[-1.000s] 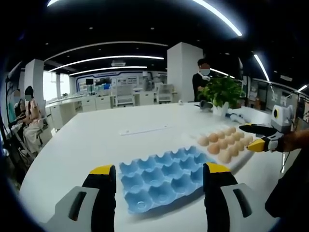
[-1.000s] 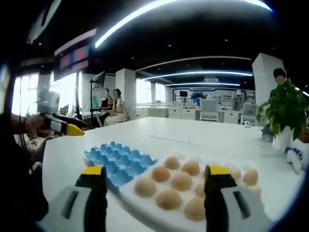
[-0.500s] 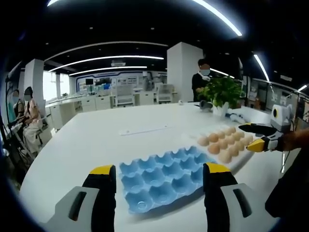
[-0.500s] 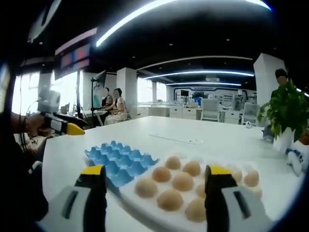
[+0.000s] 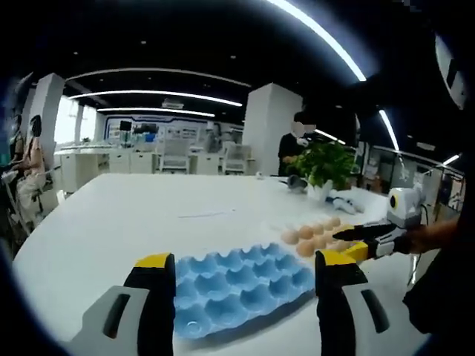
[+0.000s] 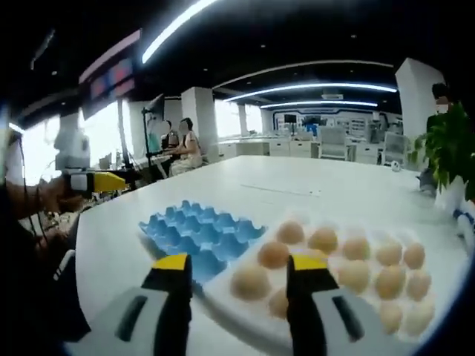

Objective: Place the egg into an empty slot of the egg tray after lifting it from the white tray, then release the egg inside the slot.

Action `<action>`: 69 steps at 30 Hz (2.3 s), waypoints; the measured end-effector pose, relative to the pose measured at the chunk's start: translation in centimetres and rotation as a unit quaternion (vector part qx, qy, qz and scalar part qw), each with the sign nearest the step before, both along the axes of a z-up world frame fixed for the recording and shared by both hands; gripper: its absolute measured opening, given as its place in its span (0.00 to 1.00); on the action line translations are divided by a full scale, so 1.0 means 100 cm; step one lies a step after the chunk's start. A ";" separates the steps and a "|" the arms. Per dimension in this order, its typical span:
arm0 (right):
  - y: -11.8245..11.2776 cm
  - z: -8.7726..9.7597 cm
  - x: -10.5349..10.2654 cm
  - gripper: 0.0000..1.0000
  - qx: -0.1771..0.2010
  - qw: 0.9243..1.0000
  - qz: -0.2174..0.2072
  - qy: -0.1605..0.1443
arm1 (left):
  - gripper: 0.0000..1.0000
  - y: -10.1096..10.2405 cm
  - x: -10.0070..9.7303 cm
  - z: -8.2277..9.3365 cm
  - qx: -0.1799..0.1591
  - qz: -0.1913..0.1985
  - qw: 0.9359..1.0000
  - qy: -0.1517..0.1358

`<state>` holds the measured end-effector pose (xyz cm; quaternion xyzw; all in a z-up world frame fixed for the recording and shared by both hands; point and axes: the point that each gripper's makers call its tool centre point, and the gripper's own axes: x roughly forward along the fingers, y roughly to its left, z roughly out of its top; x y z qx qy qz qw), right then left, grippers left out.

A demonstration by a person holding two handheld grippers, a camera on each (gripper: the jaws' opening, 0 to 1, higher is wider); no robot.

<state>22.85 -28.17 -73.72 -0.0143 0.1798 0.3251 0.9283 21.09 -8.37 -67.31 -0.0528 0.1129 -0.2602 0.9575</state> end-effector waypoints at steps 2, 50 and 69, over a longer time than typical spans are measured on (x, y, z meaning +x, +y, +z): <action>0.001 0.002 0.001 0.43 -0.011 1.000 0.004 -0.012 | 0.82 -0.002 -0.002 0.001 0.004 -0.025 1.000 -0.007; 0.008 -0.040 0.007 0.24 -0.166 0.978 0.125 0.035 | 1.00 -0.002 -0.010 -0.008 0.028 -0.143 0.989 -0.012; 0.007 -0.001 0.008 0.23 -0.030 0.996 0.070 0.044 | 1.00 0.011 -0.015 -0.016 0.046 -0.135 0.990 -0.007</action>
